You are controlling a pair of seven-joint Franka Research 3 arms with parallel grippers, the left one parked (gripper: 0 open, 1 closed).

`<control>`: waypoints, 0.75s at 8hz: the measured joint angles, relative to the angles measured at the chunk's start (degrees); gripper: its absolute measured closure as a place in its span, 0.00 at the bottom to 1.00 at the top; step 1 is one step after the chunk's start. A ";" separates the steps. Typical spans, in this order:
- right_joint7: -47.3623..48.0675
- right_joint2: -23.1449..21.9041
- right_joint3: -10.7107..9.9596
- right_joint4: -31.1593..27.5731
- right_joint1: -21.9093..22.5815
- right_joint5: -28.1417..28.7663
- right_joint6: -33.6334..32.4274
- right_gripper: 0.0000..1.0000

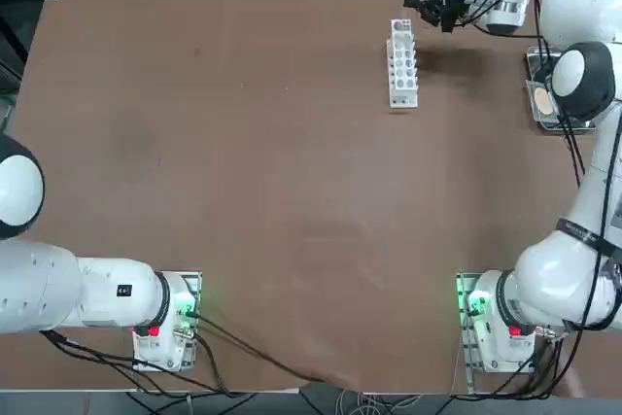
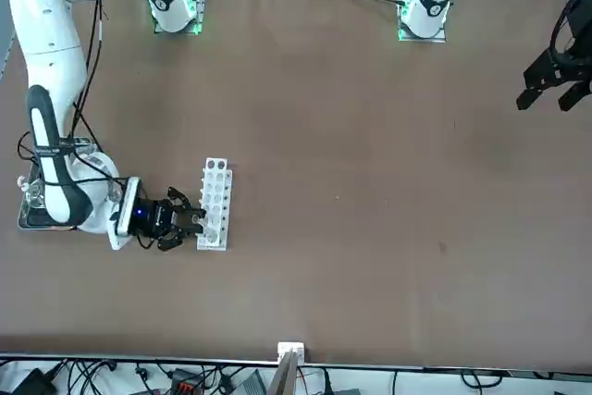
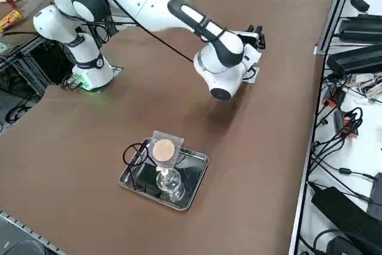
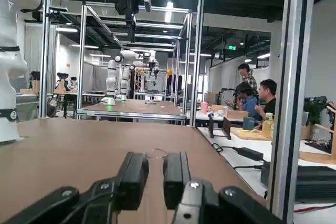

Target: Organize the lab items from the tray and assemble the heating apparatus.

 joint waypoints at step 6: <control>-2.71 1.59 -0.03 -0.27 0.00 0.08 0.48 0.78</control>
